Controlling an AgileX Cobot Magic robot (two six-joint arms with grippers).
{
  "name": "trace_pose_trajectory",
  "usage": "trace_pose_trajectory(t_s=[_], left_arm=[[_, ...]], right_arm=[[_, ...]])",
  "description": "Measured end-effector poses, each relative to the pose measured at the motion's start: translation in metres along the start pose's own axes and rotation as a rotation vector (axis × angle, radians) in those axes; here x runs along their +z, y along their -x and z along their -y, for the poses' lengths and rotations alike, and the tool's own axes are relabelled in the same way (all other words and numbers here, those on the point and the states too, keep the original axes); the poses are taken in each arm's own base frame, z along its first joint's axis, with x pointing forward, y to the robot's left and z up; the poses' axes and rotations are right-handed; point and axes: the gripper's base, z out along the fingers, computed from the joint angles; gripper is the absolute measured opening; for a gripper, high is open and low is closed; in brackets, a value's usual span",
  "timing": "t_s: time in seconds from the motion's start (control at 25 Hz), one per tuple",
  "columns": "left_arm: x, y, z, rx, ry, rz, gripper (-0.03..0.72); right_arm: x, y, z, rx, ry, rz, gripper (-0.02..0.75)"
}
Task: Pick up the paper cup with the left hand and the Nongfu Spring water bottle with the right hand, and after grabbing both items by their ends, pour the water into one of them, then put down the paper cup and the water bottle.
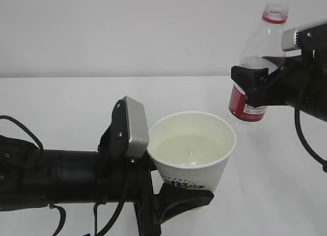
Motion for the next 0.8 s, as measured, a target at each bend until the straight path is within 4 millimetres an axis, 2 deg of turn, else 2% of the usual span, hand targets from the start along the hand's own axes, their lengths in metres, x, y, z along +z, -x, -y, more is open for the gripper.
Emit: trace_pose_trajectory(t_s=[0.32,0.8], left_arm=[[0.000,0.000,0.000,0.000,0.000,0.000,0.475],[0.000,0.000,0.000,0.000,0.000,0.000,0.475]], right_arm=[[-0.010,-0.019,0.003,0.019,-0.072,-0.028,0.517],[-0.011,-0.020,0.014,-0.013,-0.187,-0.035,0.517]])
